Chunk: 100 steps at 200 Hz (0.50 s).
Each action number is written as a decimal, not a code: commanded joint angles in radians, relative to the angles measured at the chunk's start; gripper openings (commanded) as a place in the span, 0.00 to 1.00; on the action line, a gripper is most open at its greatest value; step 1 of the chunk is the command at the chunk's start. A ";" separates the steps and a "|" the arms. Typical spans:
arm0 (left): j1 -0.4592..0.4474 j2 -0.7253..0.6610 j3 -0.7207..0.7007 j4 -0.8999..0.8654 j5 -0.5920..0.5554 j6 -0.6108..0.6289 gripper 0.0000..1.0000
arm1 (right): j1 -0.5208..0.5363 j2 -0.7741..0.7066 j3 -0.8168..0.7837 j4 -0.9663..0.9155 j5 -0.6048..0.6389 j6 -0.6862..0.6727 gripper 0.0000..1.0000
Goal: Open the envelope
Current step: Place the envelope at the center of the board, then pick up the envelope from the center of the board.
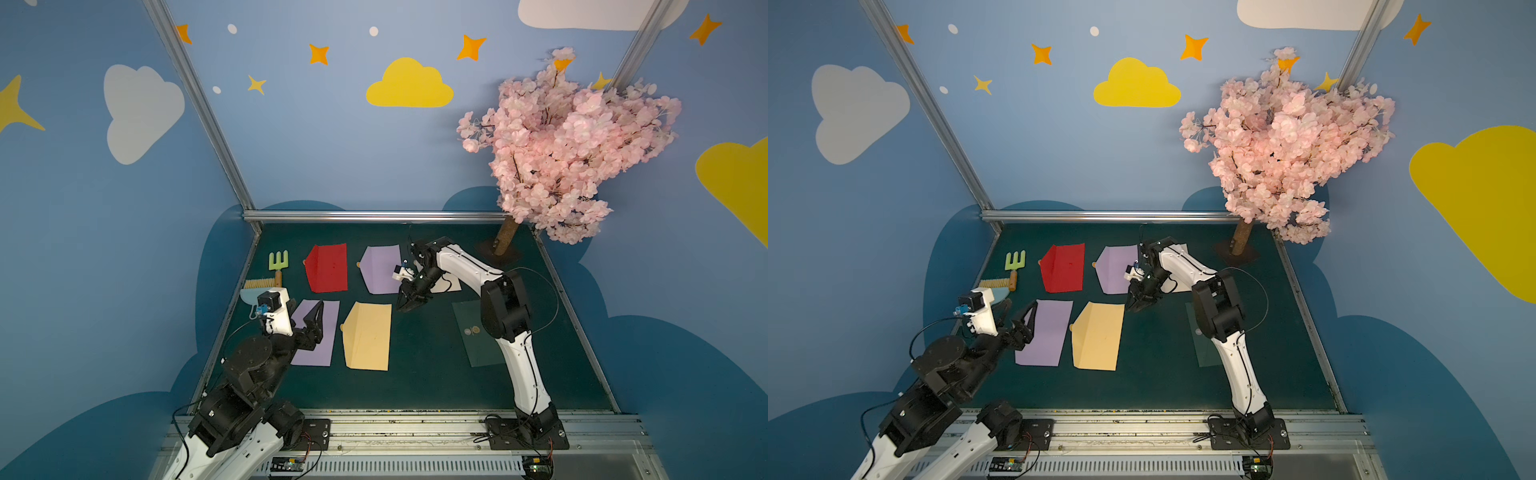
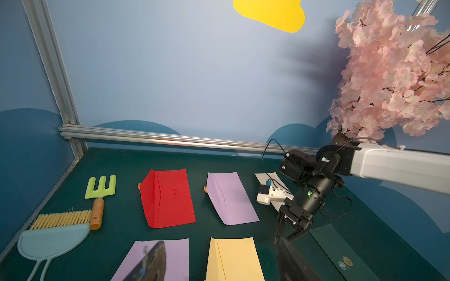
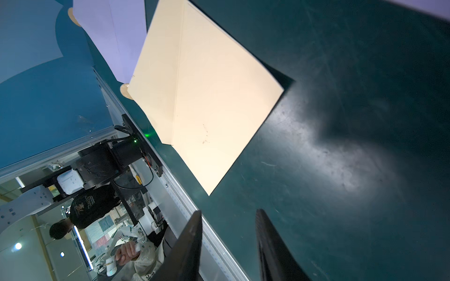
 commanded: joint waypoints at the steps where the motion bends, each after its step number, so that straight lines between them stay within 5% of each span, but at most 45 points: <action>1: 0.002 0.058 0.031 0.012 0.076 0.010 0.73 | -0.003 -0.170 0.004 -0.030 0.057 0.042 0.39; 60: 0.003 0.295 0.098 0.093 0.307 -0.034 0.74 | -0.035 -0.497 -0.103 -0.075 0.304 0.137 0.53; 100: 0.001 0.529 0.122 0.258 0.521 -0.117 0.71 | -0.186 -0.702 -0.444 0.050 0.353 0.227 0.52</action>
